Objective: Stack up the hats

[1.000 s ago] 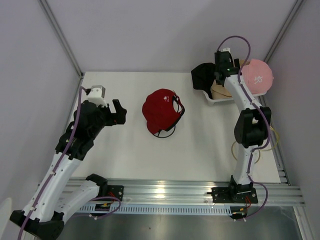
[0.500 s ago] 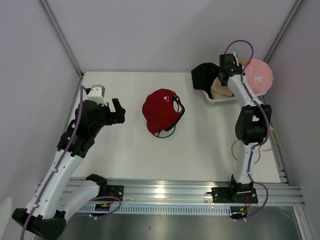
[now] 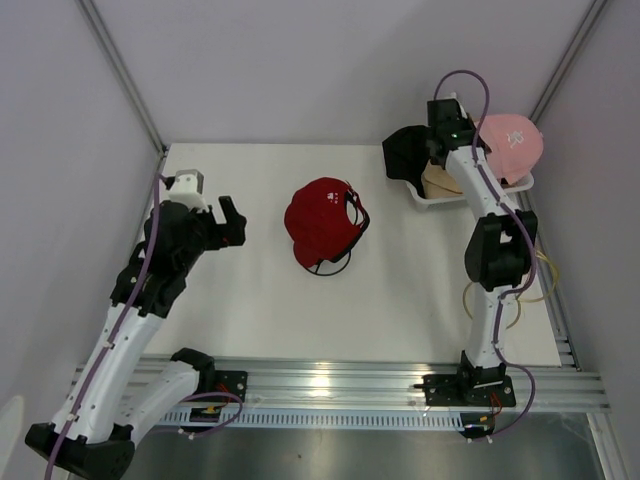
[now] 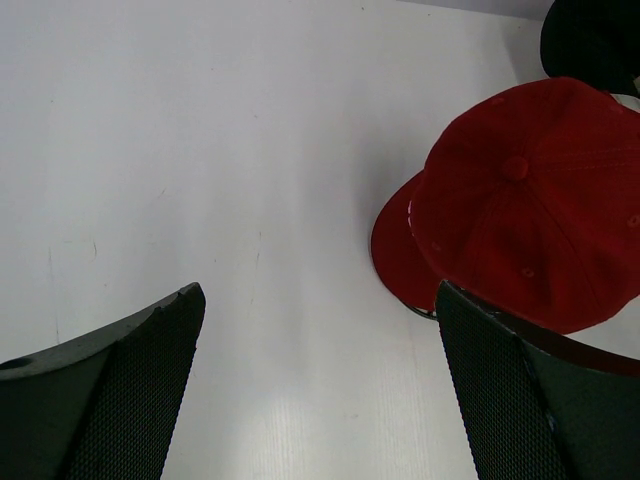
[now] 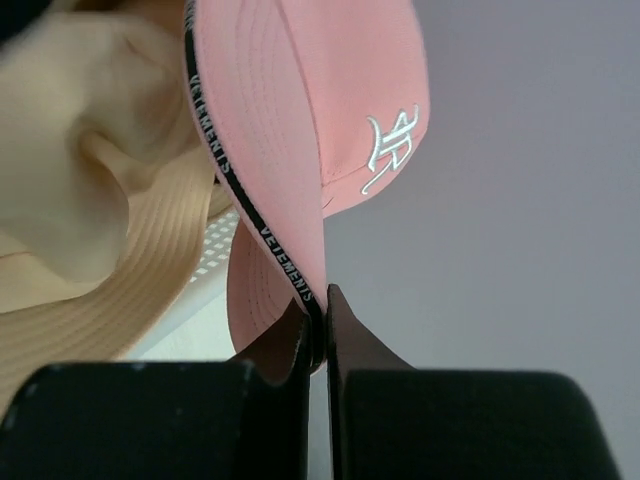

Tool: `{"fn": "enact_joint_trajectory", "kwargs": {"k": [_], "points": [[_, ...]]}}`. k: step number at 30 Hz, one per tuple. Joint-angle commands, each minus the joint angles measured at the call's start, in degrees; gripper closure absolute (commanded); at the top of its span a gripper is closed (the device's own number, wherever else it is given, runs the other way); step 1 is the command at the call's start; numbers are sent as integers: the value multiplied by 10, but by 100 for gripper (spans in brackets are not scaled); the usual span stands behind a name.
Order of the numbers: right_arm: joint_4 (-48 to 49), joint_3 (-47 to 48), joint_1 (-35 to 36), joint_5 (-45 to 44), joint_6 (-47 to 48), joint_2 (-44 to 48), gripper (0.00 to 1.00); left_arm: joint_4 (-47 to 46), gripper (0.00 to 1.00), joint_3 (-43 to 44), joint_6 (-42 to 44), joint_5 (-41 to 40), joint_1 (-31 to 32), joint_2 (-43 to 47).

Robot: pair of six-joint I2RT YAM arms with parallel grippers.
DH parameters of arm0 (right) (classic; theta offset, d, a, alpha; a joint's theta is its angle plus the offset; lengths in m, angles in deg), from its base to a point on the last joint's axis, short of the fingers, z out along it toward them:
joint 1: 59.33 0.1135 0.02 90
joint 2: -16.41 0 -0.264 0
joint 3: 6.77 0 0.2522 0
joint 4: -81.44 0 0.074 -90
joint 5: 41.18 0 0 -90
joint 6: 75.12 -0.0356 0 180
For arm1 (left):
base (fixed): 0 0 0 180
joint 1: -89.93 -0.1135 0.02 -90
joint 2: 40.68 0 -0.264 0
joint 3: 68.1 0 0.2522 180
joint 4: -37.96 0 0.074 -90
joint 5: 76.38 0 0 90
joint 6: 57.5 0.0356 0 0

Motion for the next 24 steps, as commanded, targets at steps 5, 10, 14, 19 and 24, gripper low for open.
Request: {"fn": "enact_joint_trajectory", "kwargs": {"k": [5,10,14,19,24], "points": [[37,166,111,-92,199,107,100,-23,1,-9,0,29,-5,41],[-30,186,215,-53,180,150,100,-45,0,12,-51,151,-4,49],[-127,195,279,16,52,171,100,-73,1,56,-104,178,-3,29],[50,-40,317,32,83,273,100,-84,0,139,-226,117,-4,-20],[195,-209,353,117,111,386,100,-226,1,110,-419,173,-3,-69]]}}
